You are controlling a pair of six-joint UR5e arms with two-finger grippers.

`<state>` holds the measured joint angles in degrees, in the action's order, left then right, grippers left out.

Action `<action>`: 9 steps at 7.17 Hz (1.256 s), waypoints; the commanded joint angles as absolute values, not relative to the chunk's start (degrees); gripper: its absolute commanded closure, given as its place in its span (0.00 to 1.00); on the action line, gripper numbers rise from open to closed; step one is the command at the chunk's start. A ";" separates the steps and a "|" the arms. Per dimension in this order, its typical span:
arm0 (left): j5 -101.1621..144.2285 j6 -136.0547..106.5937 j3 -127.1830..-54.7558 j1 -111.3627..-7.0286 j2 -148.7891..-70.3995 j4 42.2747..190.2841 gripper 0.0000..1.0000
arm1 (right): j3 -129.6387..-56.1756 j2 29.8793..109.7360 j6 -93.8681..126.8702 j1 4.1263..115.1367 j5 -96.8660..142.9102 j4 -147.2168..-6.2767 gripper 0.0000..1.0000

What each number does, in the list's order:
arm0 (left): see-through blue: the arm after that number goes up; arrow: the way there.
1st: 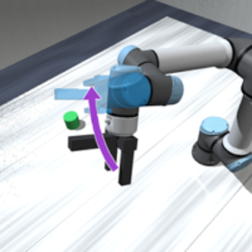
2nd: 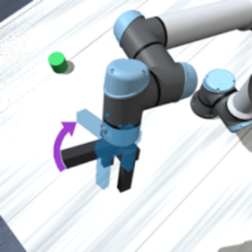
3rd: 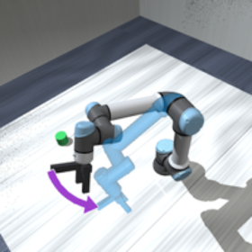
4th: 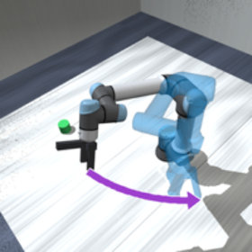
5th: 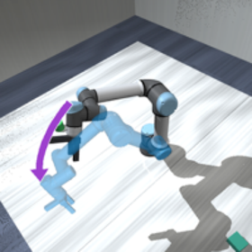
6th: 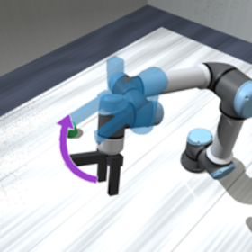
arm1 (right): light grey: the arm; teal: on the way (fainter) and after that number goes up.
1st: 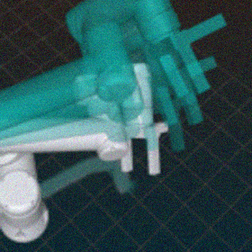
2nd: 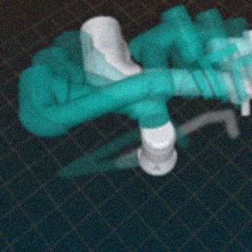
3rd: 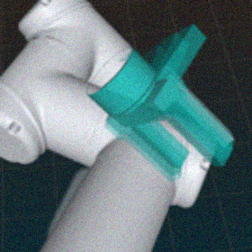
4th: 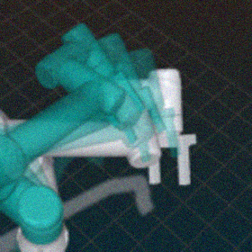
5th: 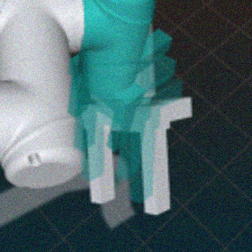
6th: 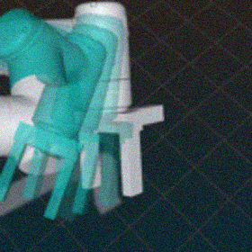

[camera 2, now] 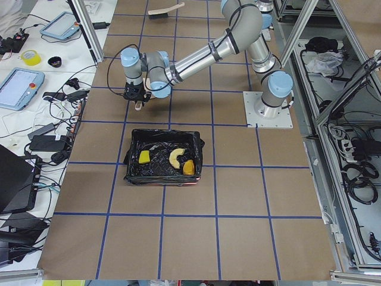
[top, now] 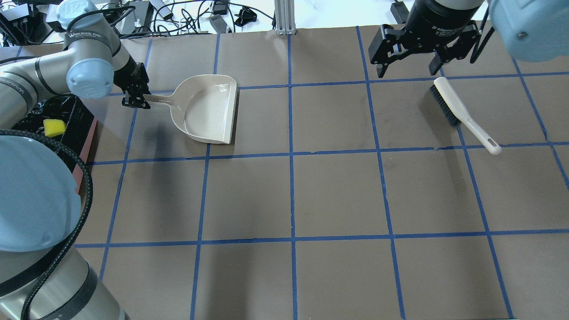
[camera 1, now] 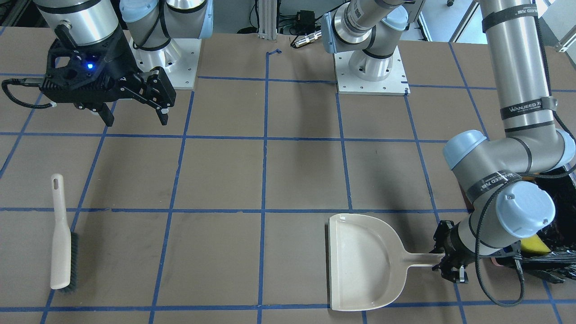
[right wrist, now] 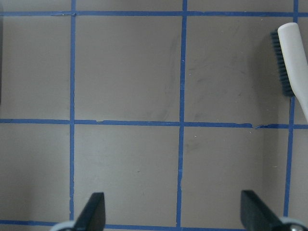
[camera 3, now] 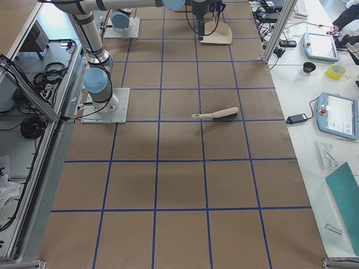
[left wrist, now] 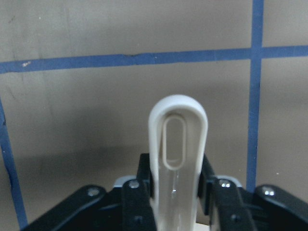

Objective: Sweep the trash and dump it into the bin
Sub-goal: 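Lower the empty dustpan back onto the table with the left gripper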

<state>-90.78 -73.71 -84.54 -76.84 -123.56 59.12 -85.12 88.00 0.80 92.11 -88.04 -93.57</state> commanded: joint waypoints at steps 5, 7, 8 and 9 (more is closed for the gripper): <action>-90.97 -73.48 -85.17 -76.90 -122.70 59.50 0.66 | -85.17 88.42 0.53 92.02 -87.89 -93.87 0.00; -91.05 -73.39 -85.17 -77.08 -122.61 59.59 0.56 | -85.08 88.42 0.53 92.02 -87.89 -93.87 0.00; -91.05 -73.39 -85.25 -77.08 -122.52 59.59 0.51 | -84.99 88.42 0.53 92.02 -87.89 -93.95 0.00; -91.05 -73.39 -85.43 -77.08 -122.35 59.59 0.49 | -84.99 88.42 0.53 92.02 -87.89 -94.22 0.00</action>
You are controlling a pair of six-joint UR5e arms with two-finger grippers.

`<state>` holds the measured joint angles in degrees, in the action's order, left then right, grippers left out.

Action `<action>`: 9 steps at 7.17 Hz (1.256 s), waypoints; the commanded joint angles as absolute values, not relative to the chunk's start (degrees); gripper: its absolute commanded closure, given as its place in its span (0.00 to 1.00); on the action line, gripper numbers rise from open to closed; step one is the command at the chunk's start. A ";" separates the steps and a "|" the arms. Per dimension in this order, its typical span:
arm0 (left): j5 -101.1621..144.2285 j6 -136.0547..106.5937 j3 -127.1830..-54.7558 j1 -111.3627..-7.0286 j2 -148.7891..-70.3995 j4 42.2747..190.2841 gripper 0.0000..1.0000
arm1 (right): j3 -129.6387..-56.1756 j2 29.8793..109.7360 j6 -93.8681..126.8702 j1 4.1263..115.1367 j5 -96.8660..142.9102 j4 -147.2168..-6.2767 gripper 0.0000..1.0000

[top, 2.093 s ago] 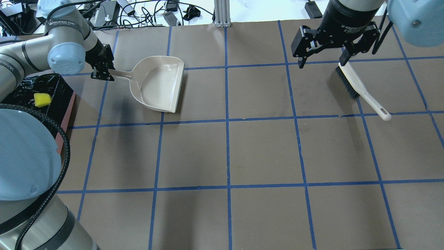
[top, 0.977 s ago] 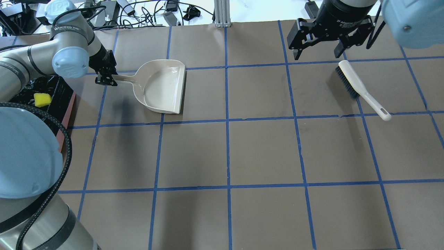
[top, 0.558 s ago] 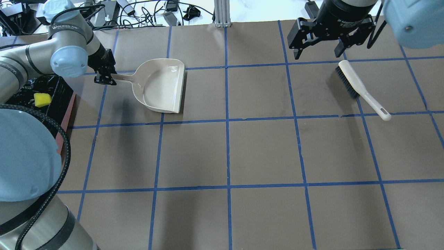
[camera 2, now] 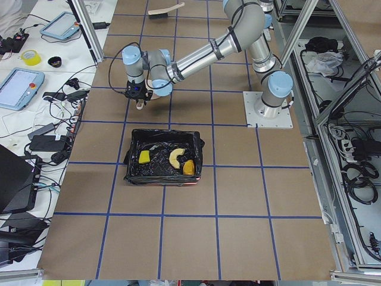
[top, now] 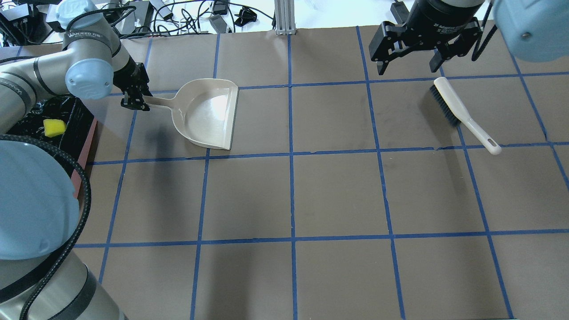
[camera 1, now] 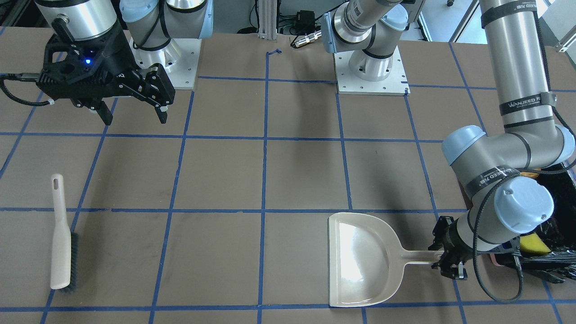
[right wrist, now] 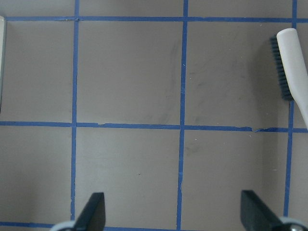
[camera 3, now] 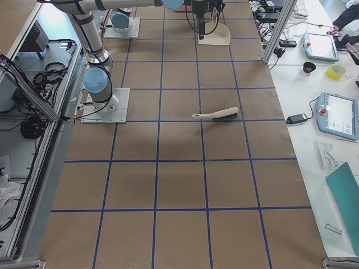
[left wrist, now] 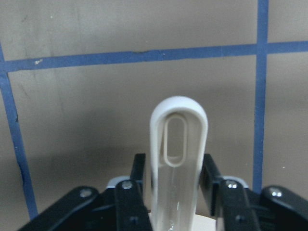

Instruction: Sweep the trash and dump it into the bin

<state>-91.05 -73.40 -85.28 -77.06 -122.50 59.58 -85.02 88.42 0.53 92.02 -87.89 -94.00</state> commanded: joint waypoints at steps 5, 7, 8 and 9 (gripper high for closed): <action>-91.14 -21.35 -84.46 -79.19 -111.38 58.98 0.00 | -85.17 88.33 0.53 92.02 -87.89 -94.13 0.00; -91.41 -10.75 -84.55 -79.10 -107.42 66.22 0.00 | -85.08 88.42 0.53 92.02 -87.80 -94.13 0.00; -91.23 -6.63 -84.46 -79.45 -104.88 70.79 0.00 | -85.17 88.33 0.53 92.02 -87.89 -94.13 0.00; -87.49 -6.16 -84.29 -79.54 -101.55 80.06 0.00 | -85.17 88.42 0.53 92.02 -87.80 -94.13 0.00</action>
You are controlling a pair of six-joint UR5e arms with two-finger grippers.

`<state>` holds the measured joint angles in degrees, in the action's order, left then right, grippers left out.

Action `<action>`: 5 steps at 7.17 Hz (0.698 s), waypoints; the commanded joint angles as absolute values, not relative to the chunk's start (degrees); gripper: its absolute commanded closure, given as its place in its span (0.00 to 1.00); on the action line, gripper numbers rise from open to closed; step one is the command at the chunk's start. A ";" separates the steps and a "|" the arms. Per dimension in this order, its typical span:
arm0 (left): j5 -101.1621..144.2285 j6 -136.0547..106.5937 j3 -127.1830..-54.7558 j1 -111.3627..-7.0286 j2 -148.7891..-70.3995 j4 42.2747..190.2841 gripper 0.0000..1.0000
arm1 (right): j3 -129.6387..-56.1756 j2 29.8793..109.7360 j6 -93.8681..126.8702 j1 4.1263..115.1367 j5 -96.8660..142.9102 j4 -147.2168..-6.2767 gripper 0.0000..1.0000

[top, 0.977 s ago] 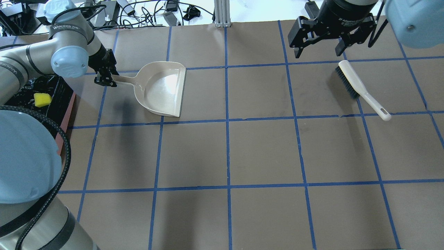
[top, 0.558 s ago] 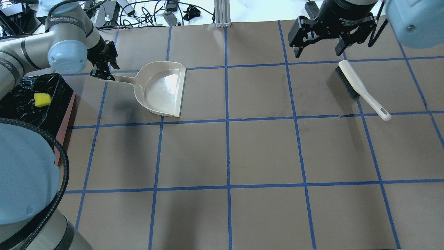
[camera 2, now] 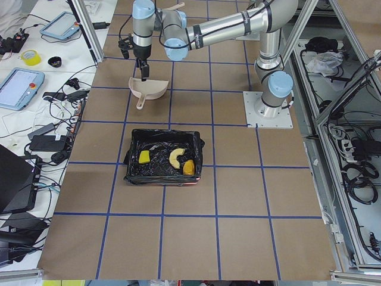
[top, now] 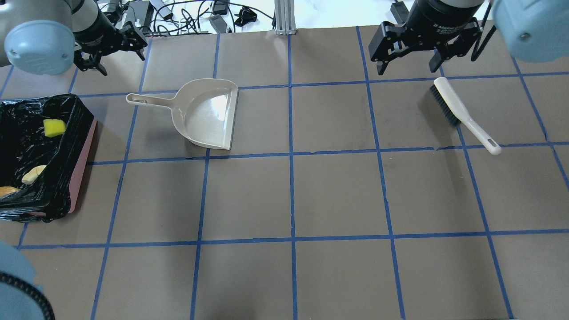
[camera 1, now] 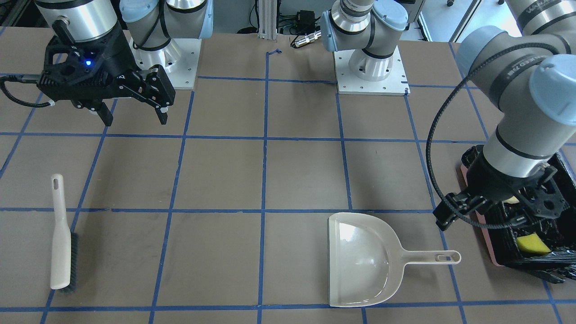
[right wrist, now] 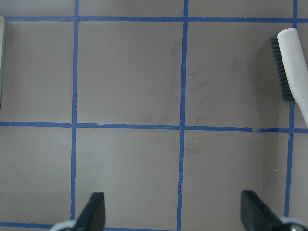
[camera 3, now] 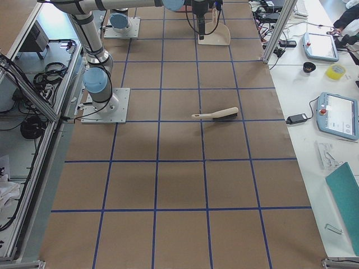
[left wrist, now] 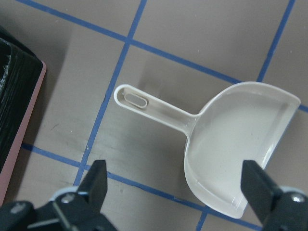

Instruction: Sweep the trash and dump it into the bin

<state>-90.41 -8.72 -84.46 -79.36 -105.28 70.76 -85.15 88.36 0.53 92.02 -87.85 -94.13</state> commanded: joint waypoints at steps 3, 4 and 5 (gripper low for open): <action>-90.32 -1.51 -84.54 -85.84 -95.55 83.76 0.00 | -85.08 88.42 0.61 92.02 -87.98 -94.31 0.00; -90.09 -2.10 -85.51 -88.39 -97.10 83.93 0.00 | -84.99 88.42 0.44 91.93 -87.98 -94.31 0.00; -90.26 -1.50 -86.13 -89.03 -95.47 82.63 0.00 | -84.99 88.50 0.53 92.02 -87.98 -94.31 0.00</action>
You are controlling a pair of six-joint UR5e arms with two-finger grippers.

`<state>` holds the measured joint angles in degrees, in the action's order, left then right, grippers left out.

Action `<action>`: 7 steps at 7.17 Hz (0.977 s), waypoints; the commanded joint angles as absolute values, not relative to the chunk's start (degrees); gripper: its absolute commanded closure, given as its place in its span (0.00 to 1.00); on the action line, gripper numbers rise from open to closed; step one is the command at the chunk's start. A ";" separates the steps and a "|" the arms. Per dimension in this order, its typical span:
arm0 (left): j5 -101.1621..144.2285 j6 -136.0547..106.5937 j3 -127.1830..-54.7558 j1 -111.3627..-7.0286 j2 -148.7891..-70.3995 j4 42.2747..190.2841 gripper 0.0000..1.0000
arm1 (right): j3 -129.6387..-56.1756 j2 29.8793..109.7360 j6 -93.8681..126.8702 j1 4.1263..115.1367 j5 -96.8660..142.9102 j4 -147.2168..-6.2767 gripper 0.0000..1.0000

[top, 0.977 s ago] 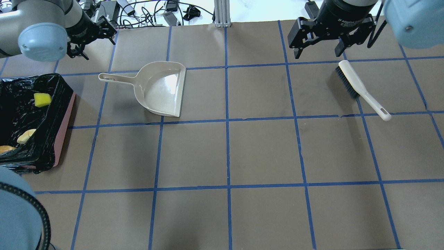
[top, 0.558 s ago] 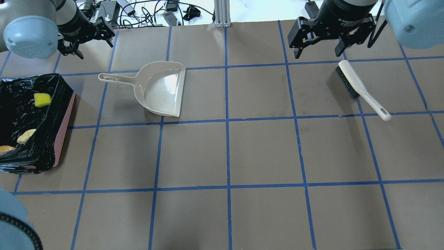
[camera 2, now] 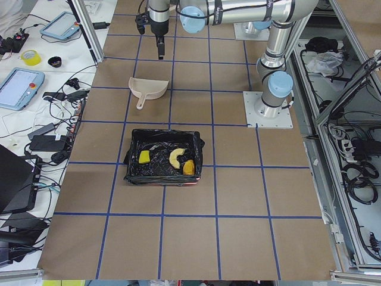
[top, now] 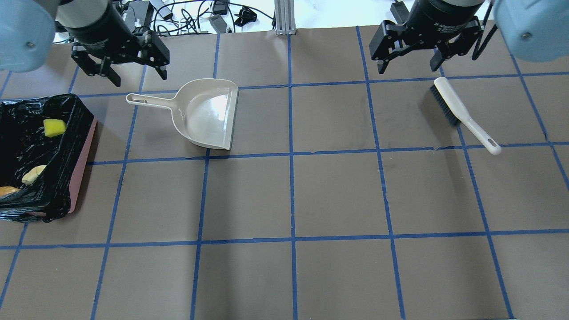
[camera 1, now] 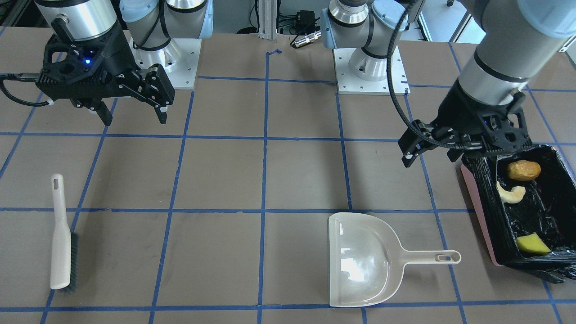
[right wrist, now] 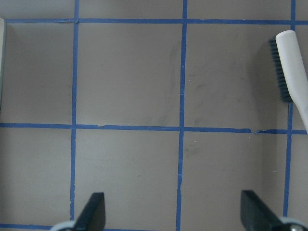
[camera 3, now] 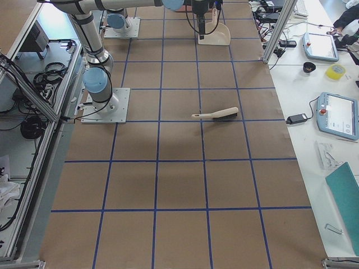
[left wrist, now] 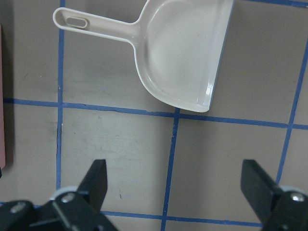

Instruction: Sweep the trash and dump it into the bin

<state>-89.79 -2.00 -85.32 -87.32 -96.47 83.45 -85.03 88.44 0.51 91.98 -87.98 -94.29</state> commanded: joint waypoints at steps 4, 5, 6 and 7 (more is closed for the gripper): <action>-93.34 1.14 -84.03 -89.47 -93.88 88.39 0.00 | -84.90 88.85 0.53 91.85 -88.15 -94.13 0.00; -93.43 1.14 -83.85 -89.39 -92.91 90.24 0.00 | -84.99 88.94 0.44 91.76 -87.81 -94.30 0.00; -93.43 1.23 -84.20 -89.30 -92.64 90.26 0.00 | -84.99 88.95 0.53 91.76 -87.80 -94.31 0.00; -93.43 1.23 -84.37 -89.47 -92.64 90.26 0.00 | -85.16 88.77 0.53 91.67 -87.89 -94.39 0.00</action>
